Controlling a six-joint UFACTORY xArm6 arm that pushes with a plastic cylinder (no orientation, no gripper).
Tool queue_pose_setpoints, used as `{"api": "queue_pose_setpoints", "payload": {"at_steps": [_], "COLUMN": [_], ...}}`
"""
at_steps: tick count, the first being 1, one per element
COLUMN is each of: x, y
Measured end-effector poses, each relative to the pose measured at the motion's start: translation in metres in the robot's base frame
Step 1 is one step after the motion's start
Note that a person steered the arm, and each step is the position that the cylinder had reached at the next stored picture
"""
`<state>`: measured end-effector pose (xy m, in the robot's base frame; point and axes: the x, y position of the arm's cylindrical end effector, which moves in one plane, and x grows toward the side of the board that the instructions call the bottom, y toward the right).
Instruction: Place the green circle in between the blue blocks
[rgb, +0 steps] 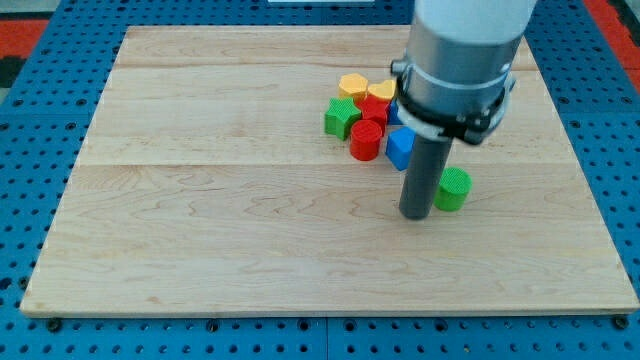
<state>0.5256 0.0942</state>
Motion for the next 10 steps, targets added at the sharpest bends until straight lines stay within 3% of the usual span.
{"api": "queue_pose_setpoints", "payload": {"at_steps": [1,3,4,5,9,10], "x": [-0.008,-0.080,-0.090,-0.091,-0.127,-0.126], "y": [0.053,0.056,0.056,0.119,0.038,0.062]}}
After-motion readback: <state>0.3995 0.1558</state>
